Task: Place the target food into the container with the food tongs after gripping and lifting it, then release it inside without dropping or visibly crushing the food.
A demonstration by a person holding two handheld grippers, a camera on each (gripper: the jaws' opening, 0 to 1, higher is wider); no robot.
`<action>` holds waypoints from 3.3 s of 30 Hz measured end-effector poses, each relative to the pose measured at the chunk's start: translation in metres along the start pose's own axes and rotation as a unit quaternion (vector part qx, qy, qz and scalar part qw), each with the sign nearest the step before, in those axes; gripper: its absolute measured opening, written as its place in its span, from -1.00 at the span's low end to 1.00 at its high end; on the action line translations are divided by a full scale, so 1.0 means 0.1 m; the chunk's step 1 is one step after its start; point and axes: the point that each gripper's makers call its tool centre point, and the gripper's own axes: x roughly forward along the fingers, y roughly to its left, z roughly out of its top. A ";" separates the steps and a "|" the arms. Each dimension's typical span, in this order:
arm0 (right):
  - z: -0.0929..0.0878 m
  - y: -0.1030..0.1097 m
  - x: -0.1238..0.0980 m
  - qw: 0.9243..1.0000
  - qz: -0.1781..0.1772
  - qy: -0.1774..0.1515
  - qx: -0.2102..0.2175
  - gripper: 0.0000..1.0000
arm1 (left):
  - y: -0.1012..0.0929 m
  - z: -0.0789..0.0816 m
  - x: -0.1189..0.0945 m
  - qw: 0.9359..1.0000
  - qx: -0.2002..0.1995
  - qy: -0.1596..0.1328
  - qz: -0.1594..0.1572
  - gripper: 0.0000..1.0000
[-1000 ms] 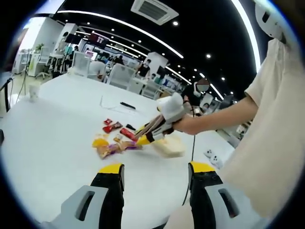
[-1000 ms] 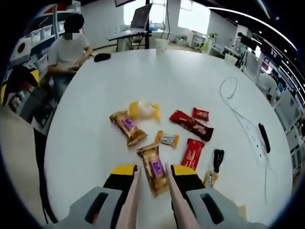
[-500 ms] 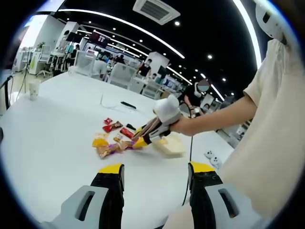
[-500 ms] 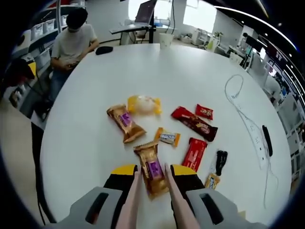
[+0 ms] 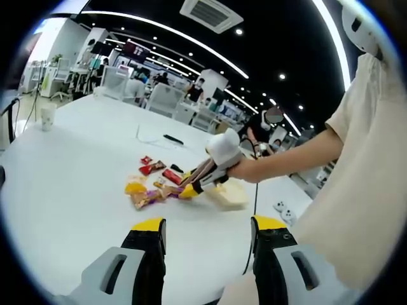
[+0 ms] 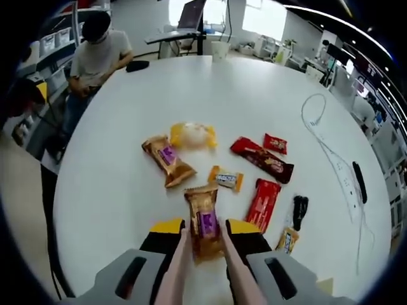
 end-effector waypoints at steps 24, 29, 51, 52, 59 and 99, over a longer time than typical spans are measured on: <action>0.06 0.01 -0.17 0.998 0.000 -0.033 0.050 -0.58 | -0.09 -0.05 0.00 1.000 -0.002 -0.005 0.006 0.05; 0.09 0.02 -0.35 0.996 -0.009 -0.058 0.072 -0.57 | -0.16 -0.03 0.06 1.000 0.006 0.001 -0.002 0.04; 0.20 0.05 -1.05 0.977 -0.044 -0.154 0.138 -0.57 | -0.47 0.11 0.18 0.999 0.043 0.000 -0.020 0.04; 0.21 0.06 -1.08 0.977 -0.046 -0.157 0.139 -0.57 | -0.47 0.13 0.18 0.999 0.045 -0.001 -0.022 0.04; 0.25 0.05 -1.23 0.970 -0.053 -0.179 0.156 -0.56 | -0.50 0.17 0.22 0.998 0.059 0.001 -0.031 0.04; -0.18 -0.41 -1.95 0.948 -0.131 -0.208 0.204 -0.56 | -0.75 0.16 0.41 0.994 0.087 0.014 -0.070 0.03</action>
